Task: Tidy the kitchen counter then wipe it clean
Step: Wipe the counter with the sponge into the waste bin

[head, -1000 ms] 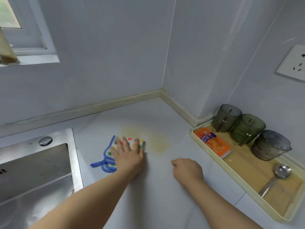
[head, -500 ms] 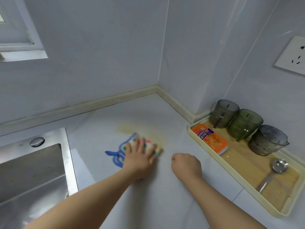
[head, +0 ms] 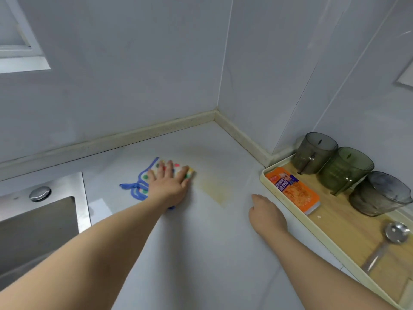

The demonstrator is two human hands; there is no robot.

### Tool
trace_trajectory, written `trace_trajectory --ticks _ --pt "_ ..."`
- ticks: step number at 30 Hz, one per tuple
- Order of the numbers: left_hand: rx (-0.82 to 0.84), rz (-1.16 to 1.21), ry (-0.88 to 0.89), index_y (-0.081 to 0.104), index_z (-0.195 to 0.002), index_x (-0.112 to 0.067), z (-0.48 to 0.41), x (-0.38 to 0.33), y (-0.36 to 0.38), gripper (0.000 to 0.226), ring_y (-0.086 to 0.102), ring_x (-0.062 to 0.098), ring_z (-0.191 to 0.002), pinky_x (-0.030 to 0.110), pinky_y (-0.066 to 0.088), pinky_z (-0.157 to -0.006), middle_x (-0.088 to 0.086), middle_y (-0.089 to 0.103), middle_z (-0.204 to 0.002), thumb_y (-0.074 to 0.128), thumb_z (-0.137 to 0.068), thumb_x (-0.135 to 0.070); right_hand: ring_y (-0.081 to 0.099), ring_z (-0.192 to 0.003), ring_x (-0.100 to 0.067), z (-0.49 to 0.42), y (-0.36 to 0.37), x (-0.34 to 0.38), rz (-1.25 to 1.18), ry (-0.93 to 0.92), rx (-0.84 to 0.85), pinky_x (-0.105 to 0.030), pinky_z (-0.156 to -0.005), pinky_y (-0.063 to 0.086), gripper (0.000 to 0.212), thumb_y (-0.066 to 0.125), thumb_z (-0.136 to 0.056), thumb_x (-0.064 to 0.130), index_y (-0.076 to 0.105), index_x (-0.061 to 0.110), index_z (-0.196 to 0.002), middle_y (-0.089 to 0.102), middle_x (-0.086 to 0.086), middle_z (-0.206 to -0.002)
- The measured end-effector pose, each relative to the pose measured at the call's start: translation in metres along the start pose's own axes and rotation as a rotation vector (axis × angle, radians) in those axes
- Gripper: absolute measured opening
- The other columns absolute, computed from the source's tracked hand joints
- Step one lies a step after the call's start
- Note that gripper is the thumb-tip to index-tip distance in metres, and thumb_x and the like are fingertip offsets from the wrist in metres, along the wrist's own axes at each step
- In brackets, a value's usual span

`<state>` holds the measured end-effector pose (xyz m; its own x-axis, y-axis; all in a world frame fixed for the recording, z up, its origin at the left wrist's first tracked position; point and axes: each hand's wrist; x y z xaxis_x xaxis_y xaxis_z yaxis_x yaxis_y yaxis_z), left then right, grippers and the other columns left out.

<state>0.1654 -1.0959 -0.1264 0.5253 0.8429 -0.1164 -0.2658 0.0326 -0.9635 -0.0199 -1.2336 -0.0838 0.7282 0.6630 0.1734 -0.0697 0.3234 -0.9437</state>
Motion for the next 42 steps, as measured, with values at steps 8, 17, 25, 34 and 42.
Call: trace_trajectory --ticks 8,17,25,34,42 --pt "0.019 -0.195 0.555 0.003 -0.146 -0.048 0.037 0.003 0.009 0.1 -0.012 0.021 -0.146 0.042 -0.007 -0.115 -0.001 -0.009 -0.159 -0.035 -0.057 -0.074 0.055 -0.117 -0.022 -0.007 0.001 -0.006 0.141 -0.032 -0.014 -0.029 -0.084 0.048 0.043 0.028 -0.096 0.005 0.045 0.014 -0.134 0.052 -0.004 -0.134" --pt "-0.056 0.058 0.142 0.007 -0.149 -0.038 0.015 -0.063 0.013 0.052 -0.013 0.029 -0.145 0.05 -0.008 -0.115 0.007 -0.009 -0.159 0.013 -0.099 -0.049 0.053 -0.121 -0.025 -0.009 -0.005 -0.009 0.173 -0.067 0.027 -0.032 -0.092 0.047 0.047 0.026 -0.096 0.002 0.04 0.014 -0.139 0.049 -0.006 -0.137" --pt "-0.084 0.073 0.0 0.013 -0.147 -0.042 -0.007 -0.018 0.002 0.053 -0.004 0.023 -0.147 0.047 -0.001 -0.117 0.001 0.0 -0.16 0.012 -0.096 -0.05 0.019 -0.145 -0.011 -0.013 0.005 -0.02 0.045 -0.109 0.071 -0.027 -0.112 0.027 0.054 0.023 -0.098 0.004 0.023 0.022 -0.149 0.015 0.006 -0.158" --pt "-0.058 0.009 0.366 0.003 -0.15 -0.035 0.033 -0.106 0.024 0.052 -0.012 0.025 -0.146 0.048 -0.01 -0.114 0.003 -0.009 -0.159 0.014 -0.1 -0.045 0.03 -0.141 -0.015 -0.013 0.009 -0.028 -0.119 -0.09 0.017 -0.024 -0.109 0.027 0.051 0.026 -0.097 0.005 0.033 0.022 -0.145 0.031 0.001 -0.153" --pt "-0.086 0.059 -0.034 0.008 -0.149 -0.035 -0.02 -0.052 0.007 0.052 -0.008 0.025 -0.146 0.05 -0.004 -0.116 0.002 -0.003 -0.16 0.017 -0.099 -0.041 0.055 -0.113 -0.027 -0.011 0.01 -0.032 -0.263 -0.017 -0.001 -0.035 -0.091 0.047 0.048 0.025 -0.095 0.003 0.03 0.022 -0.139 0.049 -0.005 -0.139"
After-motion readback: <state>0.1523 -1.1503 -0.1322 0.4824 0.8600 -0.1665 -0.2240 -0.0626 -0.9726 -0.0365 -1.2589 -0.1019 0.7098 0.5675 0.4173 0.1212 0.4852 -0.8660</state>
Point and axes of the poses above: each hand's wrist, its own z-axis away from the middle knuckle, its own y-axis out of the palm, x = y × z
